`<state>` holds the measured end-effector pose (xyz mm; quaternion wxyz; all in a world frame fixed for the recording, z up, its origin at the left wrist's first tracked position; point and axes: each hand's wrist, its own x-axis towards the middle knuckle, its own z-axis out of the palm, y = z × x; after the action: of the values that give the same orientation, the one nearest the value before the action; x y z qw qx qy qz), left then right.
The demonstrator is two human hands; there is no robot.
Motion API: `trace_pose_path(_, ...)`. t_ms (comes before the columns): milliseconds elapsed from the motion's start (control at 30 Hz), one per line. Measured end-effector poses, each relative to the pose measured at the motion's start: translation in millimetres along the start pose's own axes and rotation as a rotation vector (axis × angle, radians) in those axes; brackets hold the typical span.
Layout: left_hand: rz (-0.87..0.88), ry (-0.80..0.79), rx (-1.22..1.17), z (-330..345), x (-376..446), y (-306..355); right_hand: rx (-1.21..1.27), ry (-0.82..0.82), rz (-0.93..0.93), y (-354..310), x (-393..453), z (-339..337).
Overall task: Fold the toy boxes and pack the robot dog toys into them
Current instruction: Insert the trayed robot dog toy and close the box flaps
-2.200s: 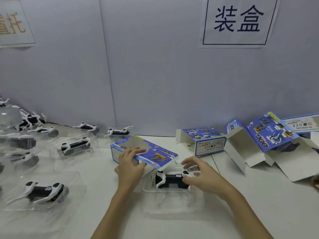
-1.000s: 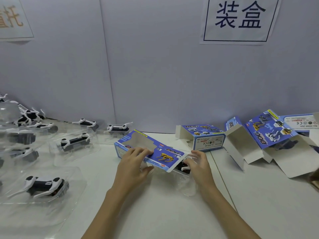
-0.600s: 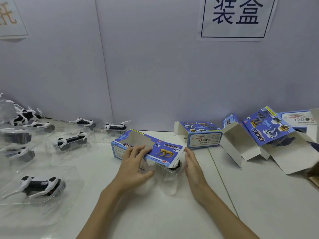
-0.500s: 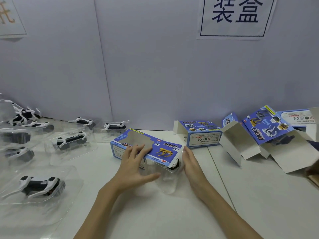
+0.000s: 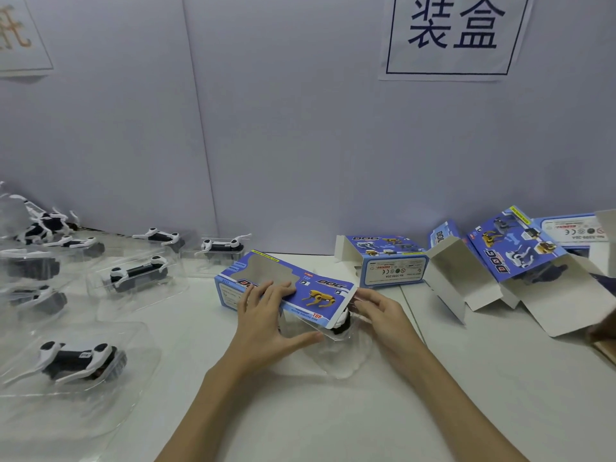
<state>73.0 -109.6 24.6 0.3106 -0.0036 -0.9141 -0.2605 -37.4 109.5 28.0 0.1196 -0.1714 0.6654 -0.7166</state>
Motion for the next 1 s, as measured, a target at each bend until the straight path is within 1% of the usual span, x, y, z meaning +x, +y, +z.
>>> trace_pose_path(100,-0.016,-0.013,-0.041,1,2,0,0.150,-0.027,0.040,4,2,5)
trace_pose_path(200,-0.013,-0.020,-0.067,0,3,-1,0.205,-0.028,0.050,6,5,8)
trace_pose_path(300,-0.017,-0.008,-0.067,1,3,1,0.170,-0.021,0.039,7,6,10)
trace_pose_path(400,-0.023,0.012,-0.060,0,4,8,0.085,-0.025,0.026,7,9,8)
trace_pose_path(500,0.010,-0.030,-0.043,-5,2,14,0.058,-0.089,0.063,2,8,2)
trace_pose_path(600,0.039,-0.091,0.004,-8,-1,17,0.011,-0.110,0.038,0,4,1)
trace_pose_path(700,0.075,-0.078,0.042,-12,1,20,-0.065,-0.149,0.016,-2,0,-1)
trace_pose_path(767,0.171,-0.012,0.129,-15,5,20,-0.072,-0.202,0.037,-6,-1,-3)
trace_pose_path(833,0.335,0.122,0.222,-13,8,20,-0.068,-0.246,0.077,-9,-2,-6)
trace_pose_path(867,0.364,0.180,0.235,-12,10,22,-0.072,-0.256,0.097,-11,-2,-6)
trace_pose_path(900,0.338,0.226,0.215,-12,12,25,-0.083,-0.259,0.109,-12,-2,-6)
trace_pose_path(933,0.271,0.280,0.179,-11,13,29,-0.094,-0.254,0.113,-14,-3,-6)
trace_pose_path(1000,0.063,0.402,0.090,-9,14,34,-0.107,-0.239,0.107,-16,-3,-7)
